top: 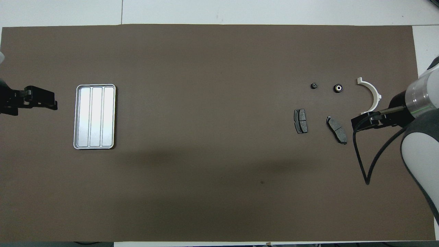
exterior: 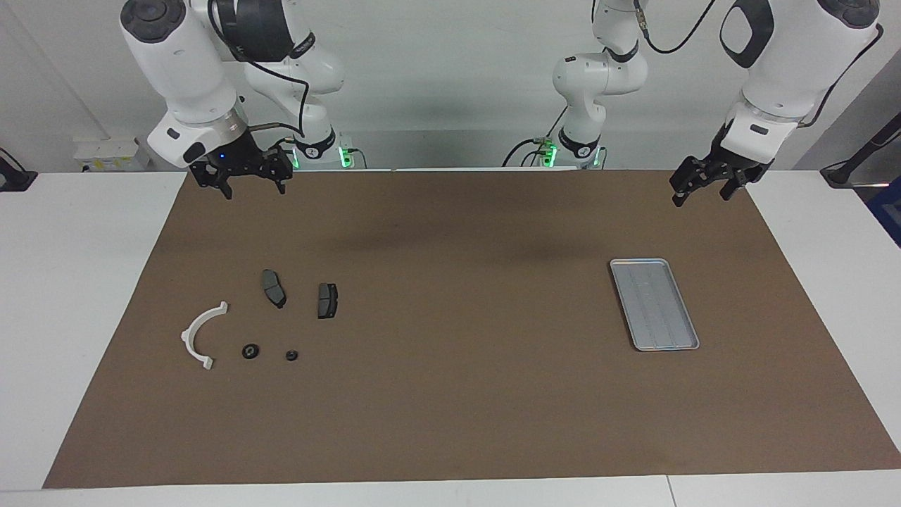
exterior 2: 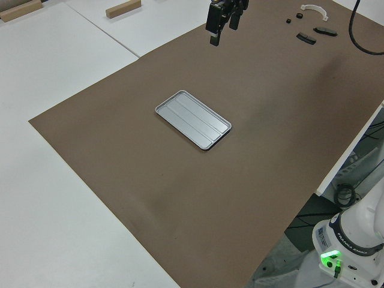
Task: Place bearing gear from tray to pile
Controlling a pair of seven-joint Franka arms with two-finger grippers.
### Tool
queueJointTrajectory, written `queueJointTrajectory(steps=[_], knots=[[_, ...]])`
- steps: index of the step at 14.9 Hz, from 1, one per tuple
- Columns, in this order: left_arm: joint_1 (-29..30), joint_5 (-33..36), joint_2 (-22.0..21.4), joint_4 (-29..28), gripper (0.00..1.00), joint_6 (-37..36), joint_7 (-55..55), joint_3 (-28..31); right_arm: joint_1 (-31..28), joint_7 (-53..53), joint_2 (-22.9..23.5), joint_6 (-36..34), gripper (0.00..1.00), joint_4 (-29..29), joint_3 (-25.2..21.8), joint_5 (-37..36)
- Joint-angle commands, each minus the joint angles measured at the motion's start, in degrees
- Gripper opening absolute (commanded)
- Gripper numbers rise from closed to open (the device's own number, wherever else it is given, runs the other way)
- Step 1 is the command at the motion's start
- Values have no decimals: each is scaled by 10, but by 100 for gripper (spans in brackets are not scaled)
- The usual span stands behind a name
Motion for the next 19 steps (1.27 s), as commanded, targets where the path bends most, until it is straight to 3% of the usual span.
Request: queueJointTrajectory(steps=[1,12,19], knots=[[-6,9,-11,-7,100,-5,1,5,-6,10,3,2,100,15,3,9],[-6,8,-11,-7,100,-5,1,5,-6,11,-4,49,100,10,3,21],[-6,8,-11,-7,100,-5,0,5,-10,11,-18,25,100,15,4,21]])
